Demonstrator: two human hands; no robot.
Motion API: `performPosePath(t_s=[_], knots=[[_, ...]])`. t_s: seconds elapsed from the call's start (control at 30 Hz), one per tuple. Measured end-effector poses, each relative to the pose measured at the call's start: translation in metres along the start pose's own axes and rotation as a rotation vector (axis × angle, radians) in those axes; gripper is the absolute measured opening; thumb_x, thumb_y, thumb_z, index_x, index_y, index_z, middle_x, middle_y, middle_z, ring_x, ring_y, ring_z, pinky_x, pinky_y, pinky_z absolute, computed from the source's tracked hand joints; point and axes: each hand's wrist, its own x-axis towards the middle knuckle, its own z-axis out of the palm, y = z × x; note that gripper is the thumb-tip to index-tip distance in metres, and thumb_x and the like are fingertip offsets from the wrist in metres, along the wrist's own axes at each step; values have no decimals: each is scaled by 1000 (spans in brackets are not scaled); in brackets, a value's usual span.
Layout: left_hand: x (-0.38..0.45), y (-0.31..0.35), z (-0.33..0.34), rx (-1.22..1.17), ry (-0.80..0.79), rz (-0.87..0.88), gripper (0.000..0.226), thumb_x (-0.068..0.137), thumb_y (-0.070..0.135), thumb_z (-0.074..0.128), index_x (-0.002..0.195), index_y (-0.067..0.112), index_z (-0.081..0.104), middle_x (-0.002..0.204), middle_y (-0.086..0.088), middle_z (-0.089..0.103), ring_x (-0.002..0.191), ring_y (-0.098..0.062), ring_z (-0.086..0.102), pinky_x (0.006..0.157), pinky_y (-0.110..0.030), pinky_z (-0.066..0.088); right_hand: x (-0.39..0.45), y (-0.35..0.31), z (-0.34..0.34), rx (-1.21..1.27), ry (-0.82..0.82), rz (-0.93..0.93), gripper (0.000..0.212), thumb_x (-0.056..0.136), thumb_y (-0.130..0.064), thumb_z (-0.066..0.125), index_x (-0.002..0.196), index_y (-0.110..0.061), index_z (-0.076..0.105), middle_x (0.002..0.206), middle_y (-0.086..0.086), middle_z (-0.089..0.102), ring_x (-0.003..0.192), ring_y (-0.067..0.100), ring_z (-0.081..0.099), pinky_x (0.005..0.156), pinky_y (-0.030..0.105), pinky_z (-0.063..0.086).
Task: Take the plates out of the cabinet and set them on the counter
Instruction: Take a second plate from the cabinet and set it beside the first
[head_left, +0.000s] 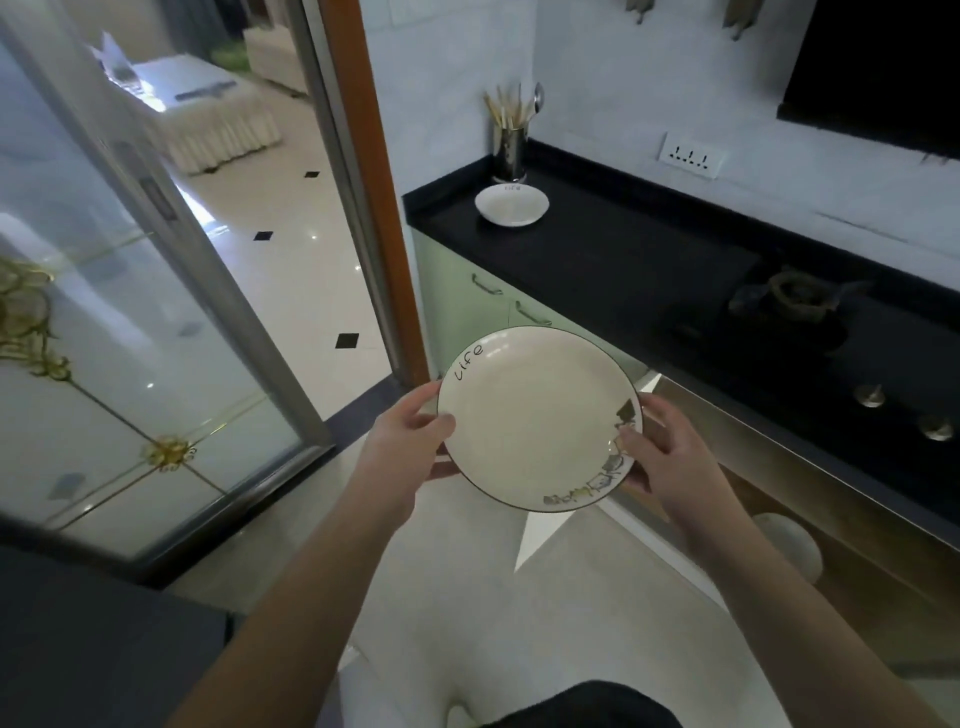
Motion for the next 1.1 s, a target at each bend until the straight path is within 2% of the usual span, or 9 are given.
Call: performPosePath(t_s=[0.33,0.47,0.57,0.63,0.83,0.93,1.1], knots=[[80,8,-1,2,-47,-62,43,88,1,58,119,29,67,88,-1,76,75,-22,74,62,-36,60,56,-2,9,139,-14,104,36,95,-14,59,124,-33,53,91,4,76,81,22,74,64,25,58],[118,20,10,31,-74,-55,41,90,5,58,116,34,68,94,-1,76,81,-23,74,63,-36,60,98,-7,7,150,-24,132,35,96,-19,56,127,-34,51,95,5,76,83,24,74,63,27,58],[147,33,12,51,-76,-37,39,89,5,60,106,38,72,92,-1,76,76,-22,74,62,-36,60,128,-13,9,185,-48,166,32,97,-18,54,124,-34,52,93,7,76,82,26,74,61,29,59],[165,41,10,54,-75,-39,39,89,5,61,103,39,73,91,-4,76,75,-23,73,65,-39,60,145,-17,12,207,-74,181,31,97,-16,54,122,-33,53,94,9,76,83,27,74,62,31,60],[210,54,4,75,-114,-64,39,82,10,62,108,37,71,101,-9,74,89,-34,72,76,-48,60,183,-26,25,235,-78,194,27,97,-13,52,116,-33,55,95,10,76,85,28,74,65,34,60],[236,58,-2,88,-130,-82,40,73,17,65,106,39,72,100,-9,75,85,-32,73,74,-47,60,202,-27,40,214,-43,187,28,98,-10,51,112,-34,55,91,9,76,82,27,74,62,31,59],[289,66,-29,78,-160,-91,39,74,17,65,104,40,73,95,-8,75,71,-23,72,67,-40,58,235,-34,82,191,18,155,30,98,-8,51,110,-35,58,86,7,75,78,24,74,59,27,58]])
